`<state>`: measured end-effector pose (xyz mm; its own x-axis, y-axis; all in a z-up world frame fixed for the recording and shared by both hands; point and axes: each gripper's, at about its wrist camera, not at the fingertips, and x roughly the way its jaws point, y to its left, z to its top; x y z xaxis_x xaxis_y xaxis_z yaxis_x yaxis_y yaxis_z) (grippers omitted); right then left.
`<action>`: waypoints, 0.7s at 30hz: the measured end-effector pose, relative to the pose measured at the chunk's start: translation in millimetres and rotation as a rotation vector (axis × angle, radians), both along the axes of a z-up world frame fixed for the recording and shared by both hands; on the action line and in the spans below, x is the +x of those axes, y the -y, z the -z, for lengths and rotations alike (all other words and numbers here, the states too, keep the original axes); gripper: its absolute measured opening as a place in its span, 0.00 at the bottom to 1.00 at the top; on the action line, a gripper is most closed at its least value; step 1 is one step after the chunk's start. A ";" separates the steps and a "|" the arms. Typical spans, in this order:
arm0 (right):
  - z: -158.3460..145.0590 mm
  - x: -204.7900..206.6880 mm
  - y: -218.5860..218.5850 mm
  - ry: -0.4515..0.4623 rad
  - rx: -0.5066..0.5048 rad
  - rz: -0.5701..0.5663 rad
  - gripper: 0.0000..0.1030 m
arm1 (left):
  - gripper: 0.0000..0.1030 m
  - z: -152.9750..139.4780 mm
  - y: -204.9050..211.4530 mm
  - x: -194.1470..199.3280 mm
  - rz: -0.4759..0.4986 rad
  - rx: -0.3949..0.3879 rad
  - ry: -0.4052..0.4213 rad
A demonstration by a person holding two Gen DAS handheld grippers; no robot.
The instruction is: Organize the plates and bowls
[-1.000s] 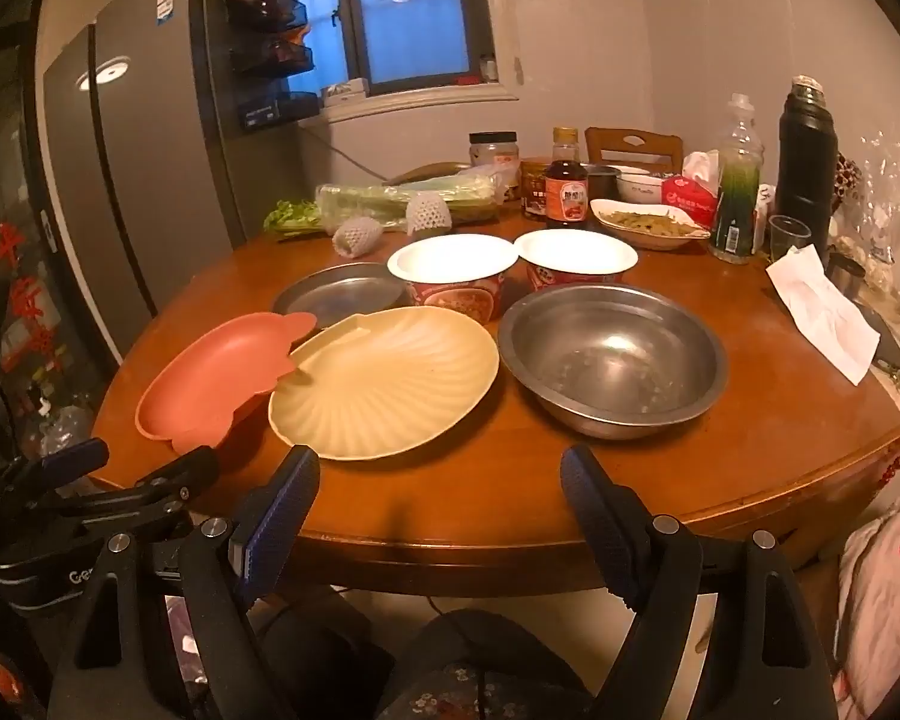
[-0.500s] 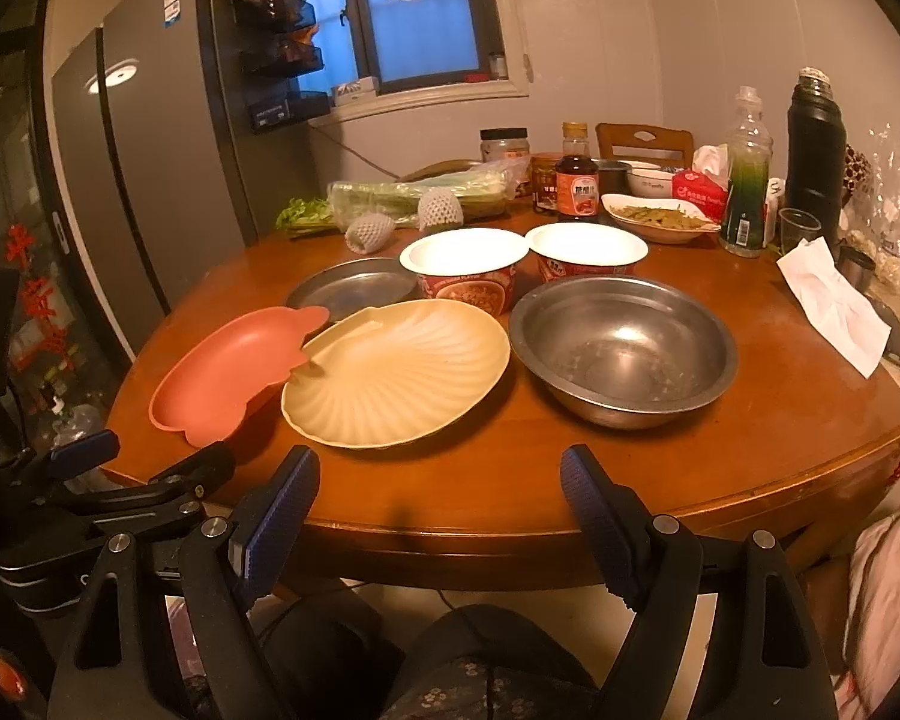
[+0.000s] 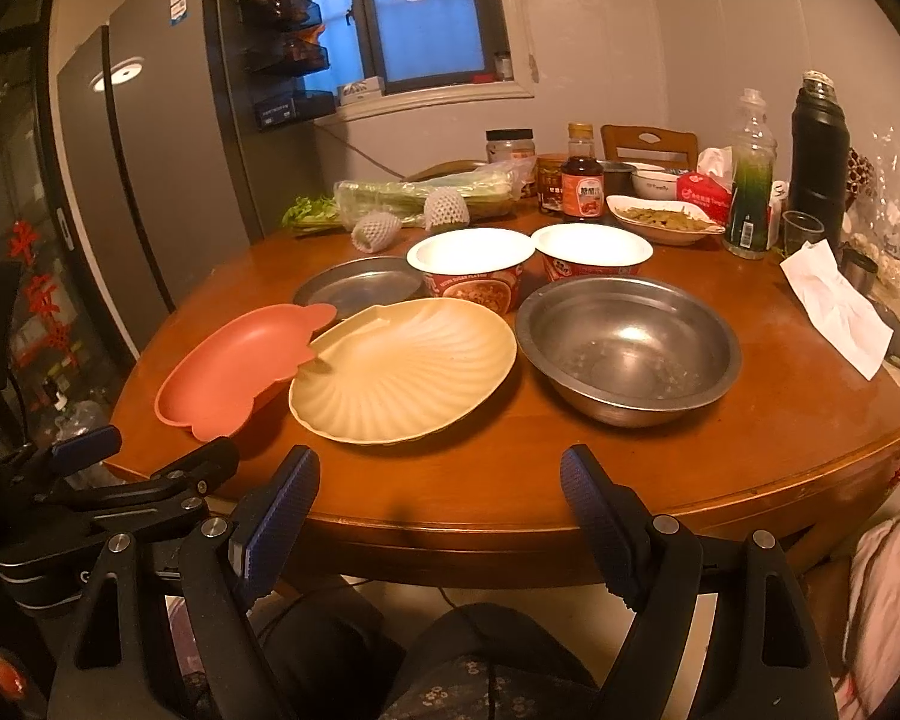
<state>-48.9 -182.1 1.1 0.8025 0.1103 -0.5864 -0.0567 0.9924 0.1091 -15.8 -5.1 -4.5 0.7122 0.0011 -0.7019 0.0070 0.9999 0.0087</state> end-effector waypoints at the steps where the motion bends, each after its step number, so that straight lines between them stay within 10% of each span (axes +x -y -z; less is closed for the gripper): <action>1: 0.3 -0.1 -0.2 -0.002 0.002 0.000 0.81 | 0.99 0.2 0.4 -0.4 0.000 0.000 -0.001; 21: 5.6 3.4 2.3 -0.014 0.007 0.000 0.81 | 0.99 0.3 0.0 1.3 0.002 -0.004 -0.005</action>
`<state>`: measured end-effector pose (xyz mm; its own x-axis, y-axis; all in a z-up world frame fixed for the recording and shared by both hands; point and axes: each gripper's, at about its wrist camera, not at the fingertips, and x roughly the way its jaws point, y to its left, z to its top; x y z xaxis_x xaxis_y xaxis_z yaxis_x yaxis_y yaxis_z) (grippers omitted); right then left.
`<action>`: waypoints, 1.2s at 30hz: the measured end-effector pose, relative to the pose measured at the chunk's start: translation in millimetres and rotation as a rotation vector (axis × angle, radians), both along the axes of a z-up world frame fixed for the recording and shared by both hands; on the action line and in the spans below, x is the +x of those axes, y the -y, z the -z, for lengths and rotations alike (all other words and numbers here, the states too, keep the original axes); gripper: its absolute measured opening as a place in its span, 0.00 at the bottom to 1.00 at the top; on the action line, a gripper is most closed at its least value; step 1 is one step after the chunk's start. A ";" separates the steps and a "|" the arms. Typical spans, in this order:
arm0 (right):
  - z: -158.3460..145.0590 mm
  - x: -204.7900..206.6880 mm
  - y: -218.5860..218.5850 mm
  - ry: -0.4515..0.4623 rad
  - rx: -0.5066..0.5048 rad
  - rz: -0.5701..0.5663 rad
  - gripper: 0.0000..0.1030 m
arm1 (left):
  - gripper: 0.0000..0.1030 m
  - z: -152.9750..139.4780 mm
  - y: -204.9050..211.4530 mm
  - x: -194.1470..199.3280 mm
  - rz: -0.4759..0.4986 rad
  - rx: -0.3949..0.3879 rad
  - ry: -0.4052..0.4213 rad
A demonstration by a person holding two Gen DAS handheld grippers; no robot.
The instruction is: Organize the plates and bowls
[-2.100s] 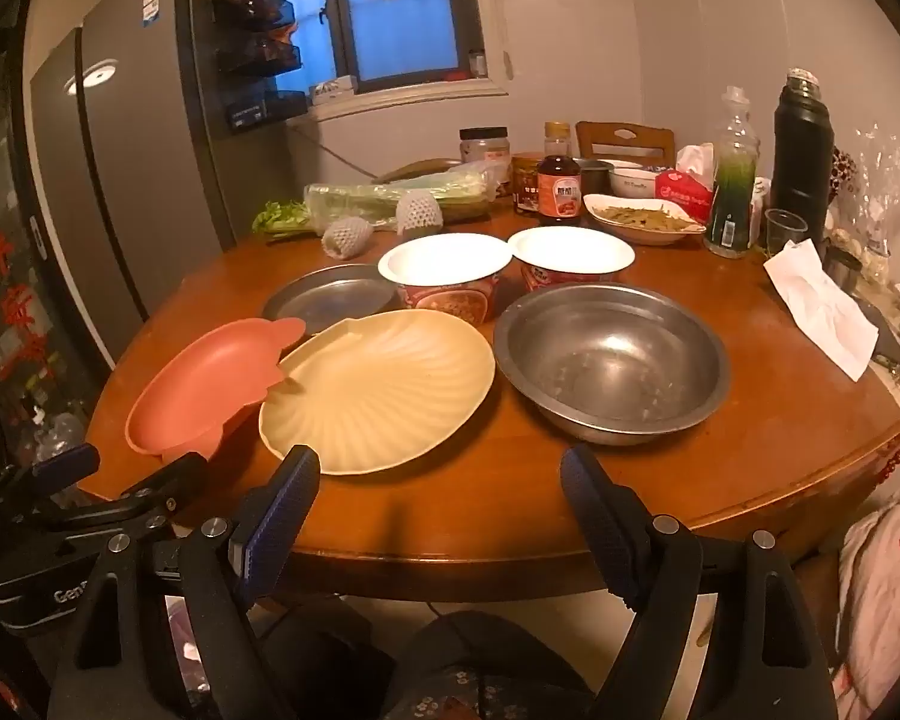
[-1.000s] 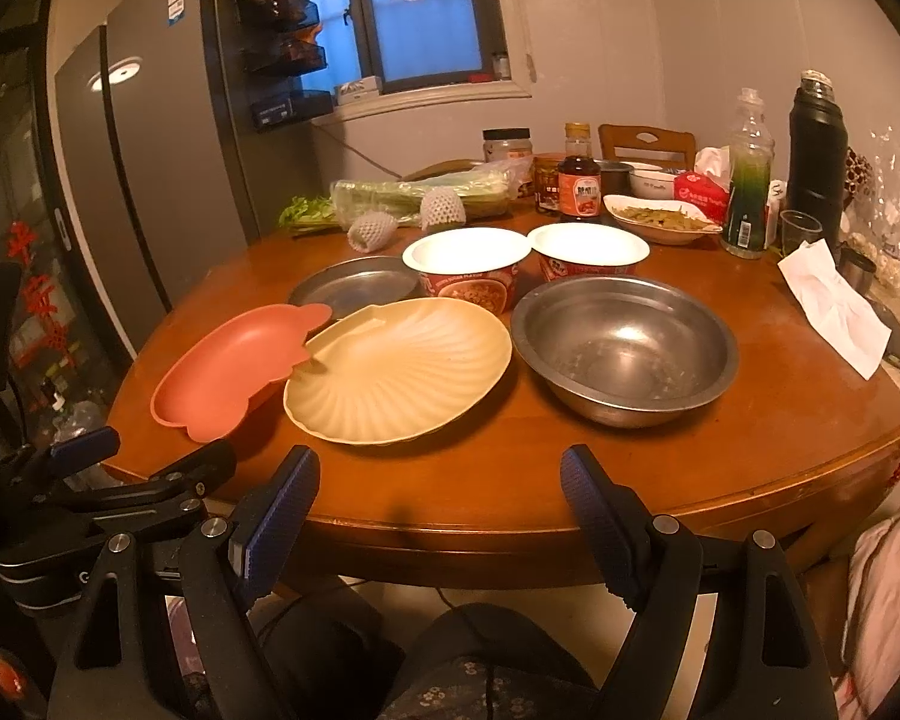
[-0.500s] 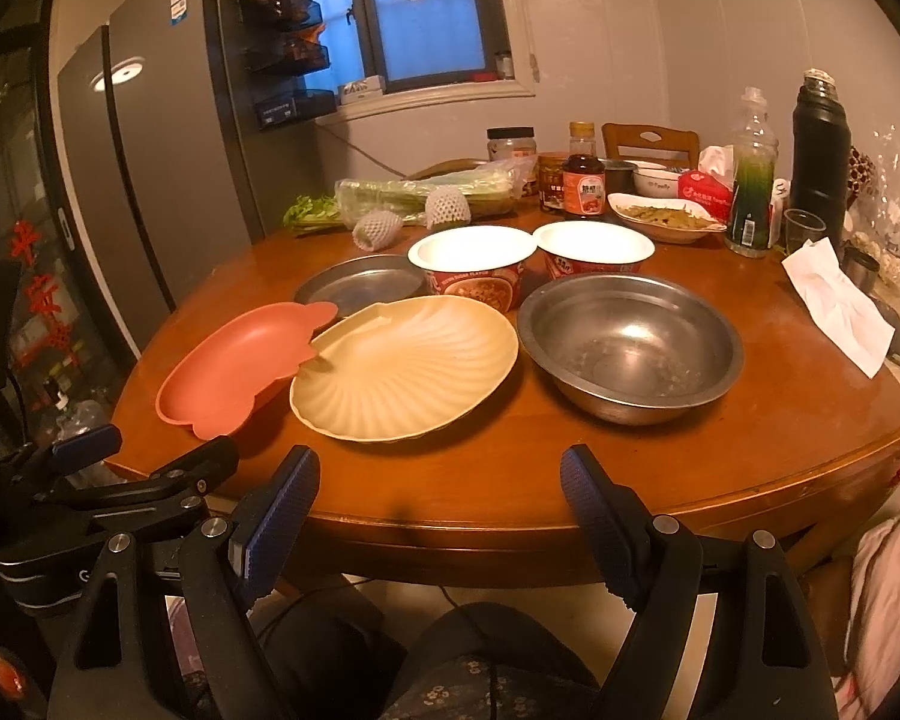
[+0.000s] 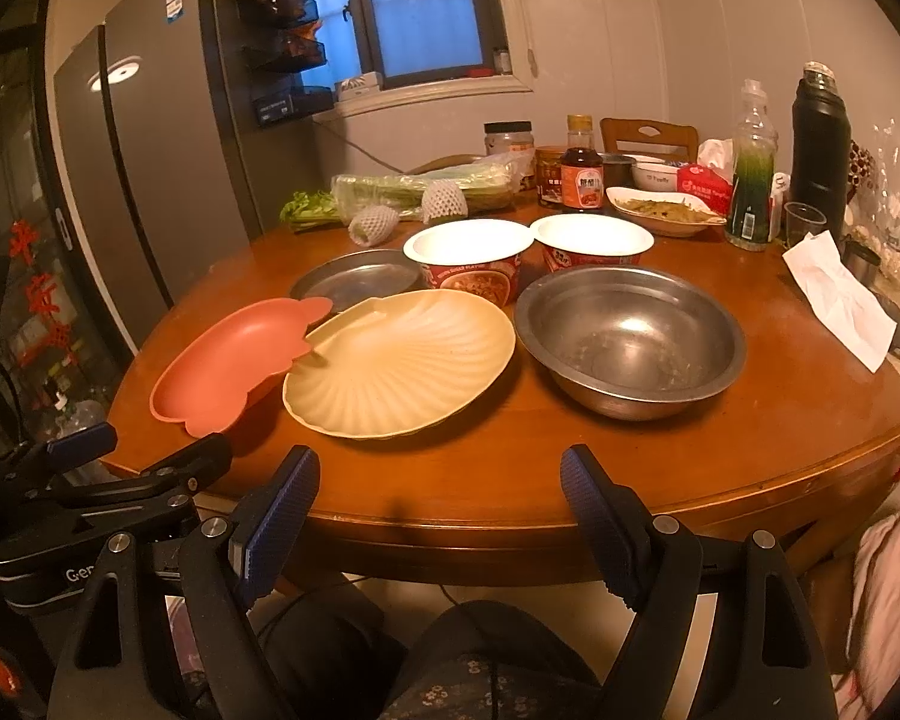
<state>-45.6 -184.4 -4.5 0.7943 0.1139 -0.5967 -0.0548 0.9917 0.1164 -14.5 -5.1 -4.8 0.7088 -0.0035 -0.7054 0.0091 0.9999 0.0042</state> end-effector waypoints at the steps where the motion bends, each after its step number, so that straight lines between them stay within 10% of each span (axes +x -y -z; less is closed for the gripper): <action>1: 0.3 0.4 0.3 -0.001 0.000 0.001 0.81 | 0.99 -0.1 0.2 0.6 0.000 0.000 0.000; 36: -7.4 164.1 -79.8 -0.160 -0.097 -0.303 0.81 | 0.99 7.4 -95.2 63.2 -0.217 -0.113 -0.180</action>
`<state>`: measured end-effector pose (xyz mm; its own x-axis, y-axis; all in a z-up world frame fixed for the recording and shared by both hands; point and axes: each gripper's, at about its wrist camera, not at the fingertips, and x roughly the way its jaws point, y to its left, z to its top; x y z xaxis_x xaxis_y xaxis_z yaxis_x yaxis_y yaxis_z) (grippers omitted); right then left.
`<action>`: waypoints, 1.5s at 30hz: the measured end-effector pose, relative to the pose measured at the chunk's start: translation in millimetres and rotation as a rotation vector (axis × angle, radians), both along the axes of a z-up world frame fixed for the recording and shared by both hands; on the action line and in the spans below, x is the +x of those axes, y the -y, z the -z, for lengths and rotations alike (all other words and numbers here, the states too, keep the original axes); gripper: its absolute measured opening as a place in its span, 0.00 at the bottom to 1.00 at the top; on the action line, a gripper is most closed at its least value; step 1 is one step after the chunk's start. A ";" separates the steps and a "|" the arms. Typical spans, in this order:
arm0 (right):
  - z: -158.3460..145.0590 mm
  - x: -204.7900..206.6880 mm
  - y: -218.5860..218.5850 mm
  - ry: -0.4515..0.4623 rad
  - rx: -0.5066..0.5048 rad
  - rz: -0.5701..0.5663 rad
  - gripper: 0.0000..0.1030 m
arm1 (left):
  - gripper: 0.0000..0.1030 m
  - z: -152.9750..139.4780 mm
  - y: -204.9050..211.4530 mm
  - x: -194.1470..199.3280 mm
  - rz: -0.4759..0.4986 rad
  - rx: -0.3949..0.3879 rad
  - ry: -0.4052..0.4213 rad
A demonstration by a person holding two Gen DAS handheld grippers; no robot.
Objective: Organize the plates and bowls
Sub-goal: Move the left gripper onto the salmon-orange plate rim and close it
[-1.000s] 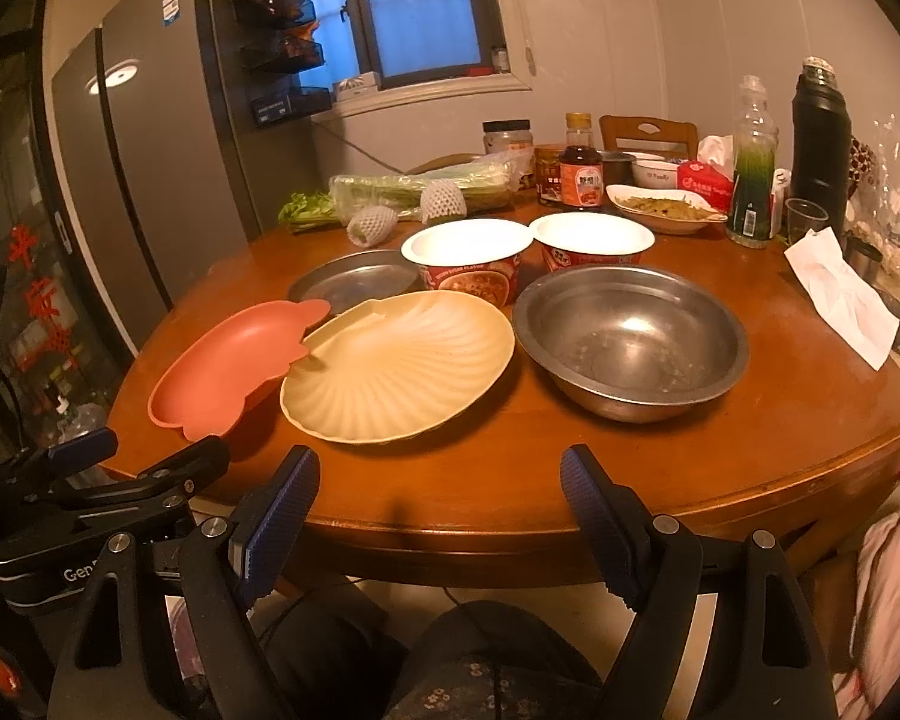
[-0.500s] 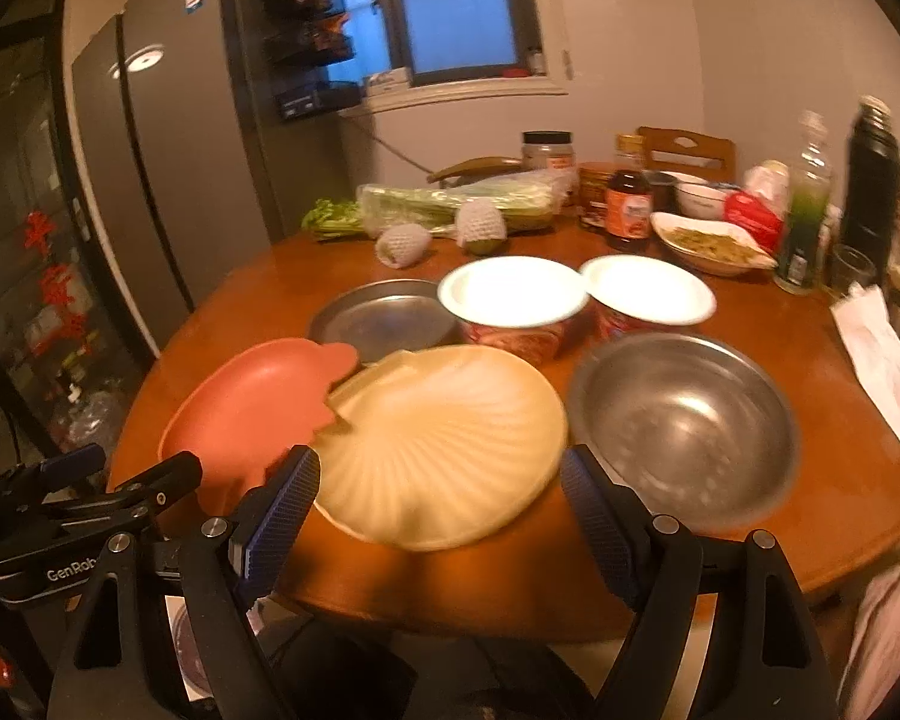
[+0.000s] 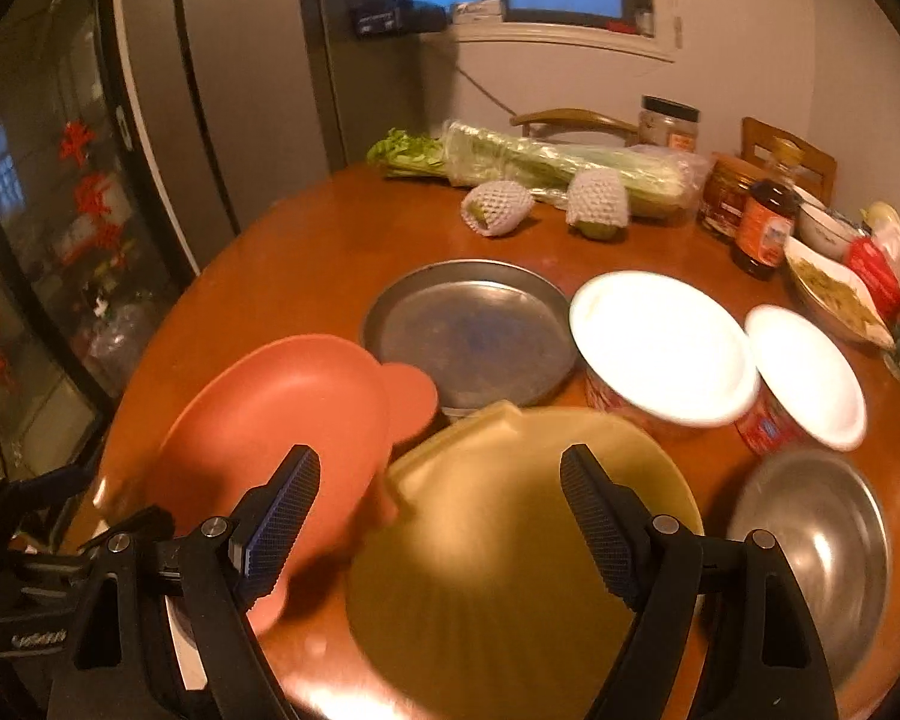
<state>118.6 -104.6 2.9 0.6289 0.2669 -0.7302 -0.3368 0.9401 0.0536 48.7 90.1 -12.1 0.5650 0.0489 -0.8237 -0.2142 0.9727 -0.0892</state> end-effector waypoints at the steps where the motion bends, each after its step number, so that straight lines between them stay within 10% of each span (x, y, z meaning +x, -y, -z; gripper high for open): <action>1: 1.5 4.8 -0.6 -0.011 -0.005 -0.004 0.81 | 0.99 1.5 -1.0 1.6 0.001 -0.003 -0.006; 9: 17.3 36.9 -22.6 -0.057 -0.082 -0.079 0.79 | 0.96 5.7 0.9 13.2 0.008 0.002 -0.026; 16: 24.7 44.6 -38.4 -0.059 -0.142 -0.140 0.58 | 0.89 6.6 9.1 19.2 0.022 0.011 -0.035; 27: 26.1 46.4 -38.1 -0.056 -0.127 -0.154 0.33 | 0.42 15.2 20.3 26.6 0.052 -0.014 -0.061; 45: 24.6 33.2 -54.8 -0.134 -0.019 -0.148 0.31 | 0.41 10.2 -34.8 61.4 -0.034 -0.027 -0.043</action>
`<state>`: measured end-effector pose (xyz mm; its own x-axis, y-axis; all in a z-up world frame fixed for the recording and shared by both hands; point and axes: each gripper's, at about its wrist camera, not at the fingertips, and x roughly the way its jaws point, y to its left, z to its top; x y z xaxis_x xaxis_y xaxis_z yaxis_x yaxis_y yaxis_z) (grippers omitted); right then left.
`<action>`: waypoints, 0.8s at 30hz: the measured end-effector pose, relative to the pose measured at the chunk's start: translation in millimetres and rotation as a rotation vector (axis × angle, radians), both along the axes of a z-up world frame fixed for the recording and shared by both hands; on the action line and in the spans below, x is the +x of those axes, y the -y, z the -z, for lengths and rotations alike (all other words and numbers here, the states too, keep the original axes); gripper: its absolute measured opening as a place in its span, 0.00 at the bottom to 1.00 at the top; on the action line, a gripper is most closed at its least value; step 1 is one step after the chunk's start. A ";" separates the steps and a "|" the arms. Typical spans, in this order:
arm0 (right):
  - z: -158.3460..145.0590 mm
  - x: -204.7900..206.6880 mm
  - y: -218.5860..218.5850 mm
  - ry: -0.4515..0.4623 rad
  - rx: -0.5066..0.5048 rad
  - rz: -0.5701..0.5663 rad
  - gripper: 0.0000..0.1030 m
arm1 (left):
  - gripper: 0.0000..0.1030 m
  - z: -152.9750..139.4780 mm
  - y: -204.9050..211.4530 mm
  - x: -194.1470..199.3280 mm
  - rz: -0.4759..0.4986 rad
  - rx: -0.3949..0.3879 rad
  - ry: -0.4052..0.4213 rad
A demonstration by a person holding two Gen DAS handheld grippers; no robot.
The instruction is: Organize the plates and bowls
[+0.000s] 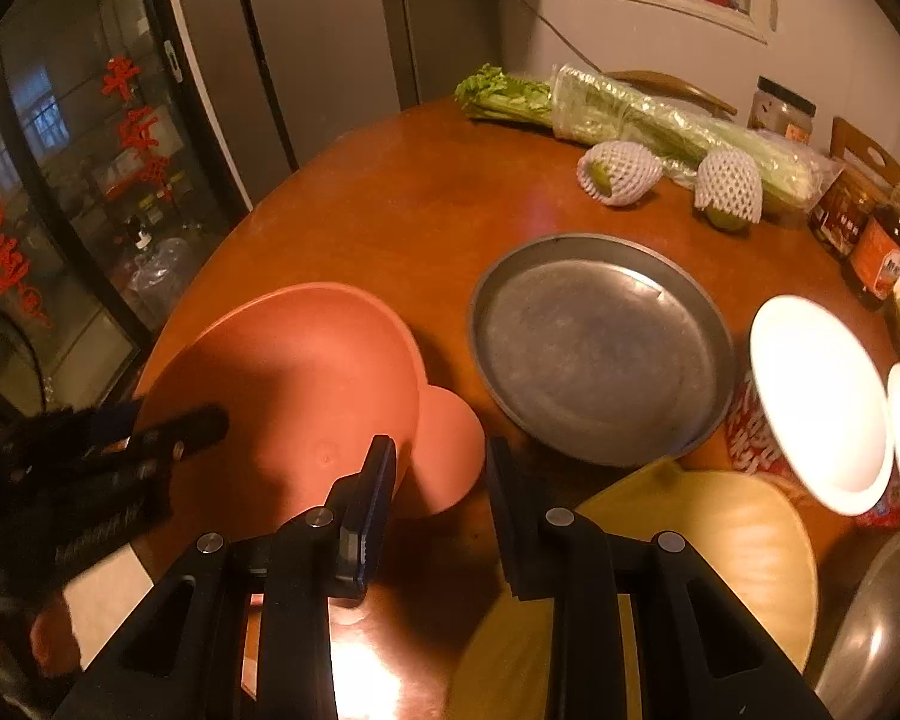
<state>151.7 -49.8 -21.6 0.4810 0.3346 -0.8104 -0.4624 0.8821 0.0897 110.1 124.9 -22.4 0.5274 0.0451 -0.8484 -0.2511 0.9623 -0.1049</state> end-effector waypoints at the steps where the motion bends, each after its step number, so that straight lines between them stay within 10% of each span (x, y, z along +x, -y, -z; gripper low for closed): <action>1: 0.9 -1.0 -0.4 -0.006 0.003 0.008 0.31 | 0.41 1.4 -1.8 3.5 0.002 -0.002 -0.007; 24: -3.3 -14.5 12.1 -0.014 0.049 0.088 0.32 | 0.41 6.0 3.0 58.6 0.091 0.052 -0.006</action>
<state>137.3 -61.9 -18.3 0.4993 0.3314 -0.8006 -0.3820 0.9135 0.1399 168.7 121.9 -28.4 0.5264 0.0410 -0.8493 -0.1625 0.9853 -0.0531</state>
